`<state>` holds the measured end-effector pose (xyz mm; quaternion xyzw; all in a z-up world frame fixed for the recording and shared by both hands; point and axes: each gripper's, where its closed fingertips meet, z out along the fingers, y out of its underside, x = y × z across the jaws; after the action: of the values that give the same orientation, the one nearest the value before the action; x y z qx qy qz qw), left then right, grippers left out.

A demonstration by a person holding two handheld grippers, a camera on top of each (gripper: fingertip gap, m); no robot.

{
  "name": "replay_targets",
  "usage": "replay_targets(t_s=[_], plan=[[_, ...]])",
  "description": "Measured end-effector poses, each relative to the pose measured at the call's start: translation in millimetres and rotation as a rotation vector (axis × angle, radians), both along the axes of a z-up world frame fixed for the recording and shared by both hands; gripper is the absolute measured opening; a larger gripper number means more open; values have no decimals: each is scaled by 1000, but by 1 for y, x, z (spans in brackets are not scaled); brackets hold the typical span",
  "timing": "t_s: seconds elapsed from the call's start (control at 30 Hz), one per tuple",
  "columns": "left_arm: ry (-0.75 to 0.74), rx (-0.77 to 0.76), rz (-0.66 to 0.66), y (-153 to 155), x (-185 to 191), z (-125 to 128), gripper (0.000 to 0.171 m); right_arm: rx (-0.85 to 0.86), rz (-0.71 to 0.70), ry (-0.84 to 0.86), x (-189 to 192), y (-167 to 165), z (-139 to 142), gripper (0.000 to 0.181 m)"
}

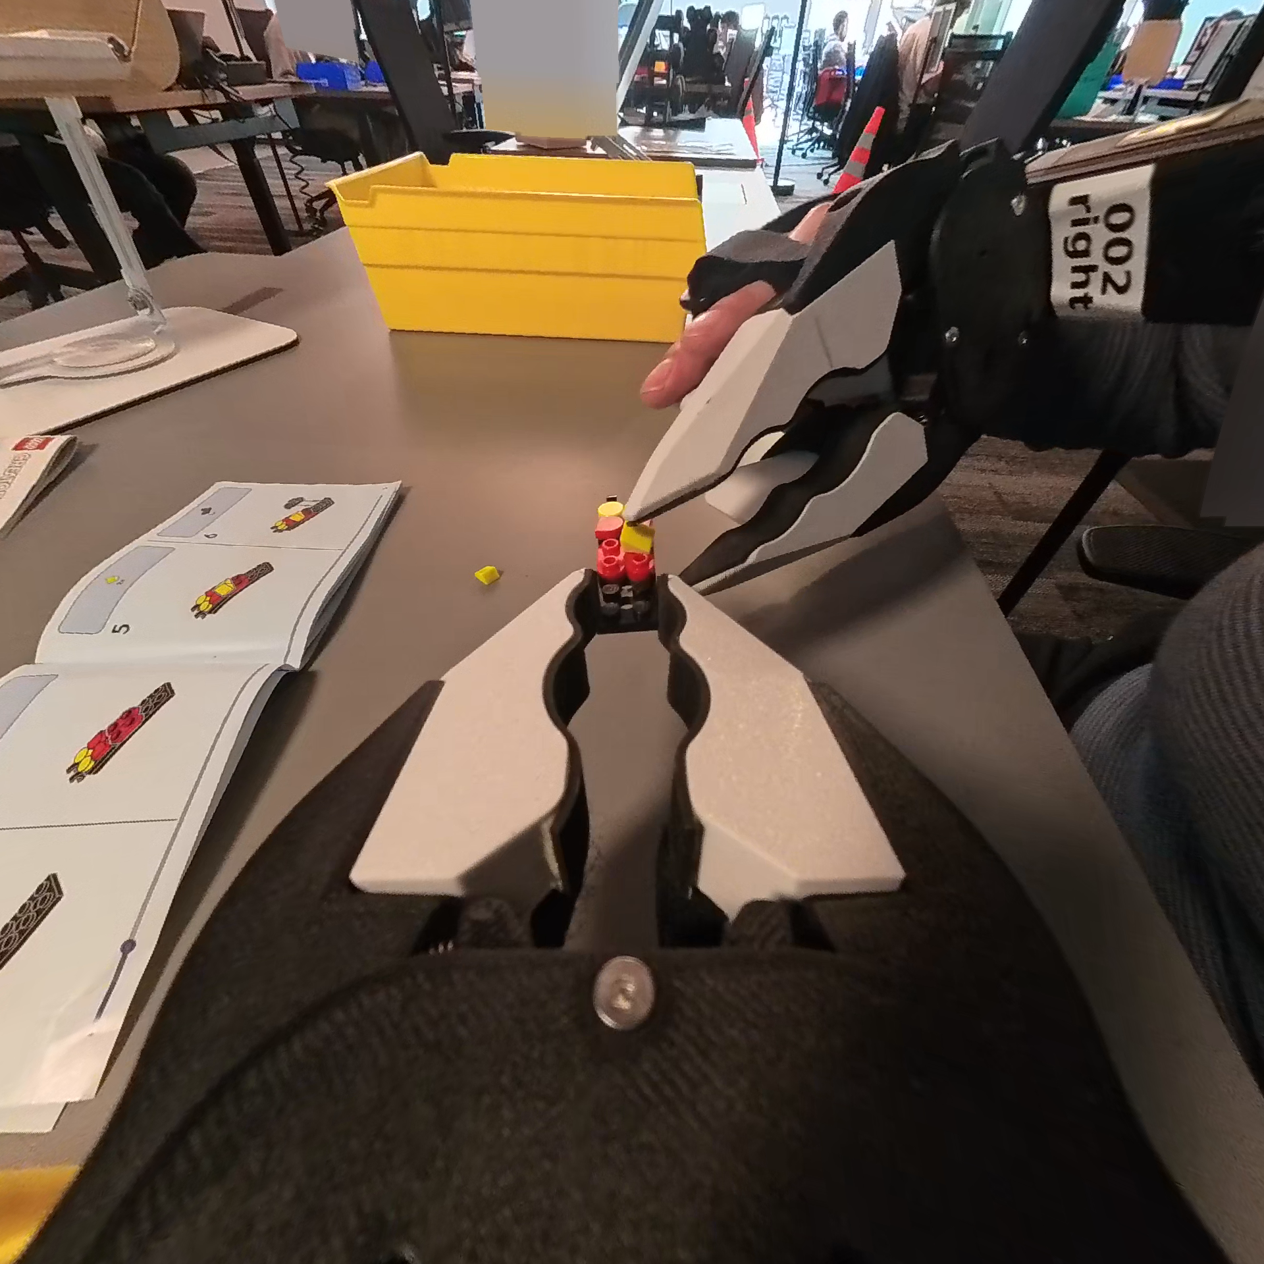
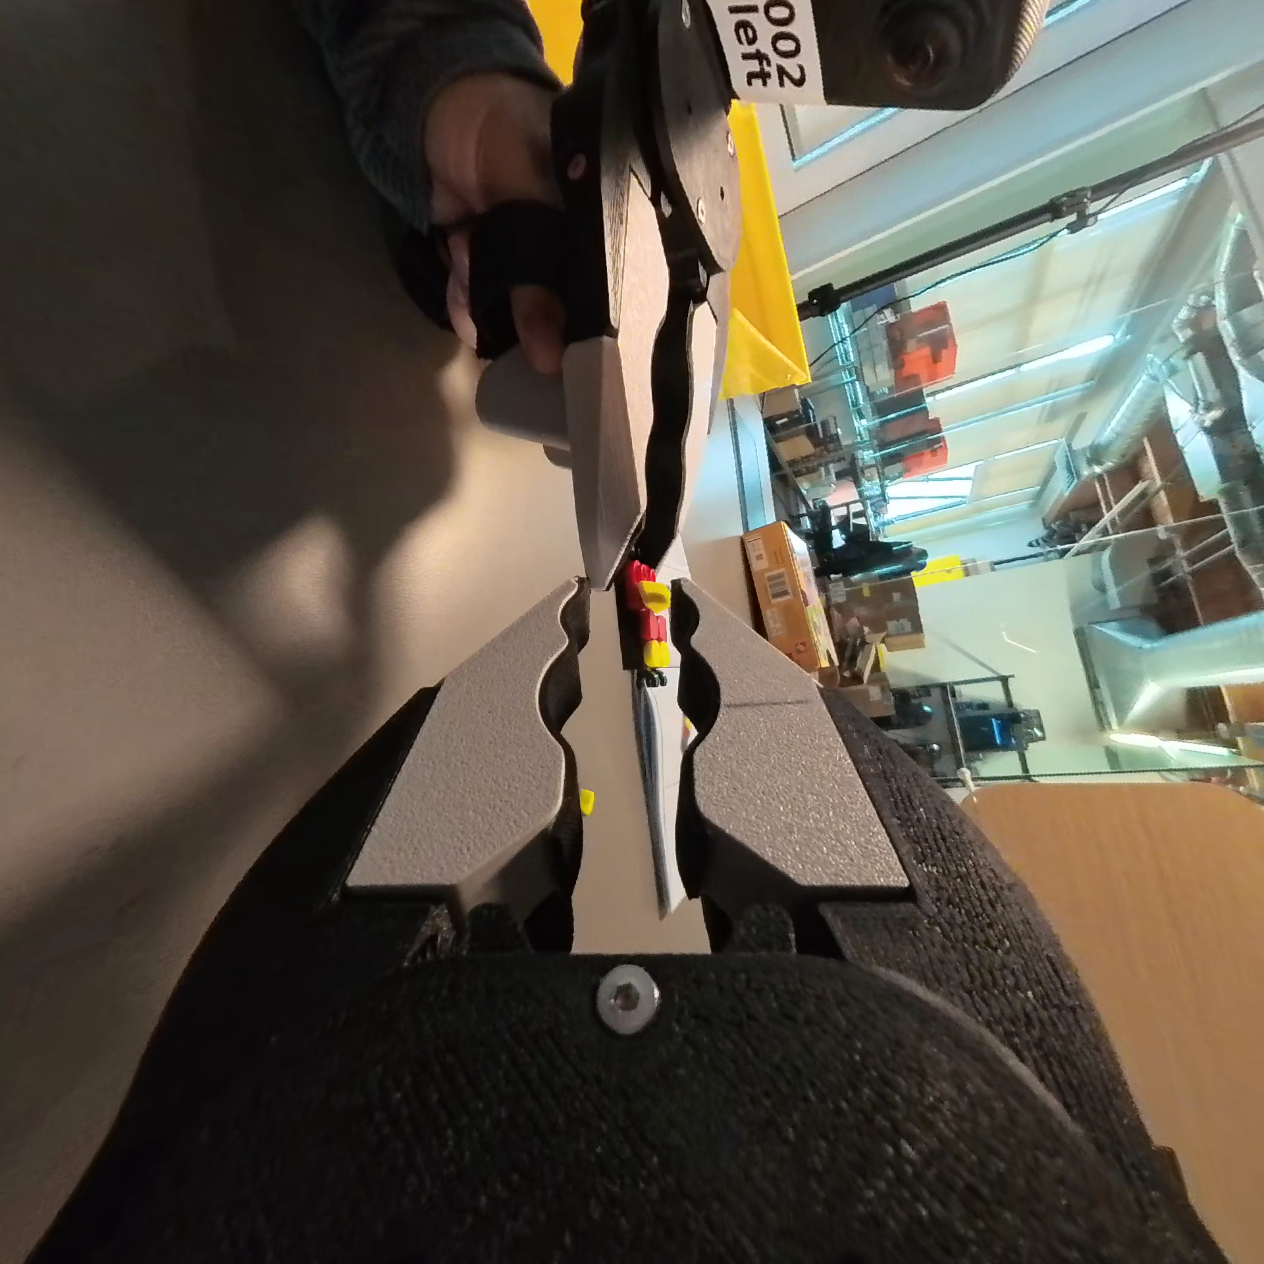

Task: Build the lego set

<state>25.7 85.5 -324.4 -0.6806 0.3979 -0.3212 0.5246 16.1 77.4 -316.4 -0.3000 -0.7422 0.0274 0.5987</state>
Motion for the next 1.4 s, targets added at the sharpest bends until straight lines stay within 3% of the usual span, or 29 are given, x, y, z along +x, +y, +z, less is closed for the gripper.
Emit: replay_targets(t_s=[0.97, 1.4], plan=[[4, 0, -5, -1, 1, 0, 16, -27, -26, -14, 7, 1, -3, 24], [5, -3, -2, -1, 0, 0, 16, 120, -78, 1, -3, 5, -2, 22]])
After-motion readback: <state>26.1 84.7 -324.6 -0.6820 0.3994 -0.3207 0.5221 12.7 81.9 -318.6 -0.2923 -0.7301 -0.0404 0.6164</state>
